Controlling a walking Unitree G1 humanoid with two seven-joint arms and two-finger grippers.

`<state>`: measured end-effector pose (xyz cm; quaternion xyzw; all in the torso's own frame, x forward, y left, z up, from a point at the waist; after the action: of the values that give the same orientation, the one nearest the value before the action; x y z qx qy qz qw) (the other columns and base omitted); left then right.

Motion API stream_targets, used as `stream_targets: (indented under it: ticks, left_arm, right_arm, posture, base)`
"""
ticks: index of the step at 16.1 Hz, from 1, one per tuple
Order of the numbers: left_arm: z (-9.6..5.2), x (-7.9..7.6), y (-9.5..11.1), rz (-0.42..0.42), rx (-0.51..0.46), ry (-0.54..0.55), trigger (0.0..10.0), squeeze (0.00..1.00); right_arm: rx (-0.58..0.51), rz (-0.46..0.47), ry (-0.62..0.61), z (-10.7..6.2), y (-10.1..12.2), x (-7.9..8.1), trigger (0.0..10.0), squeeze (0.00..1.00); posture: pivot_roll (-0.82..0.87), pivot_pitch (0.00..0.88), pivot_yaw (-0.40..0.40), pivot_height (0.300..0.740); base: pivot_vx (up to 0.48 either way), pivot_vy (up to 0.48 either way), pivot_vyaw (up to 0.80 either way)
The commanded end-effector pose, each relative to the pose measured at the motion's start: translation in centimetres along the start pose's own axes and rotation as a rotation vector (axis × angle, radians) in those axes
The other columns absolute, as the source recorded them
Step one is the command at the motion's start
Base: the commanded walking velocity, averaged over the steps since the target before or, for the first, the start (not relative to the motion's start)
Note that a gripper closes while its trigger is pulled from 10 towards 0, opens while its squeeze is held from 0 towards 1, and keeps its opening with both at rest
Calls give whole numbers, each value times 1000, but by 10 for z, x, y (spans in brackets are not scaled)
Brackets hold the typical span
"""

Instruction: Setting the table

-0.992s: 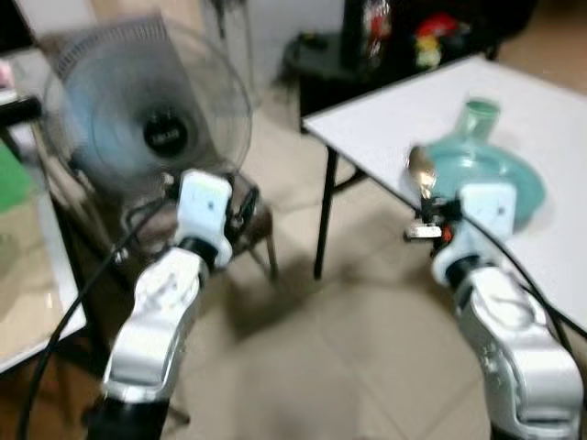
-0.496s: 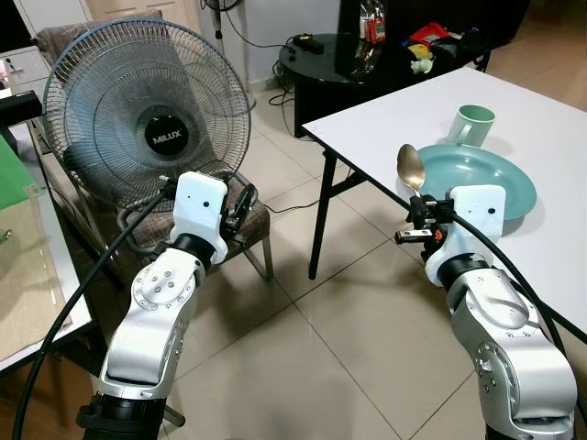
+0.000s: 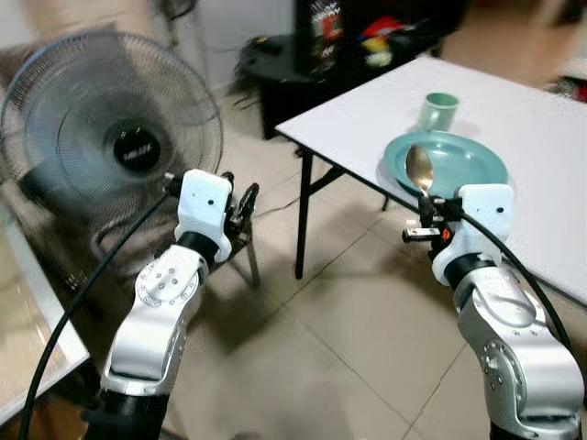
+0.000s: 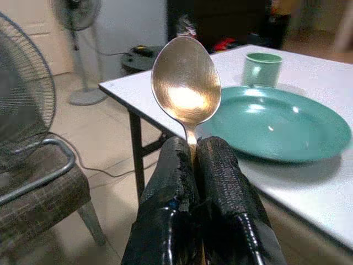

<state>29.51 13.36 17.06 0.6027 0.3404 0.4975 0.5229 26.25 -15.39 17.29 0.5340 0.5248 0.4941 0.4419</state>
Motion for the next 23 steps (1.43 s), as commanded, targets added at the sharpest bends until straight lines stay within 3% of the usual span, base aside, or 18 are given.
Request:
stream_targets:
  ticks: [1, 6, 9, 16, 23]
  left_arm:
    - [1, 3, -1, 9, 8, 6, 10000, 0]
    - [2, 3, 0, 43, 7, -21, 10000, 0]
    - [3, 1, 0, 48, 5, -38, 10000, 0]
    - [4, 2, -3, -7, 20, -27, 10000, 0]
    - [2, 2, -6, -1, 33, -35, 10000, 0]
  right_arm:
    - [-24, 3, 15, -3, 6, 3, 10000, 0]
    - [-19, 20, -4, -4, 5, 2, 10000, 0]
    - [-15, 29, -18, -5, 5, 1, 10000, 0]
    - [24, 42, -2, -2, 1, 0, 10000, 0]
    - [41, 12, 40, 4, 1, 5, 10000, 0]
  posture:
    - [-5, 0, 55, 740]
    - [-6, 0, 61, 740]
    - [-10, 0, 66, 740]
    - [-7, 0, 69, 740]
    - [-4, 0, 63, 740]
  base:
    - [0, 446, -800]
    - [0, 280, -800]
    - [0, -480, -652]
    - [0, -51, 0]
    - [142, 0, 0]
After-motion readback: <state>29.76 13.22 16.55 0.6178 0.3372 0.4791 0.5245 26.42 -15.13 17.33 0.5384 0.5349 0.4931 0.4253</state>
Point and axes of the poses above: a point about 5 cm out from each wrist's last joint towards the gripper, its own z axis pointing out of the wrist towards the gripper, its own y axis along the axis of the wrist's last joint, x = y × z, the point moved 1 cm from there along z, pointing out of the wrist towards the gripper, and after that the axes turned 4 degrees about z, right-handed, at the moved point
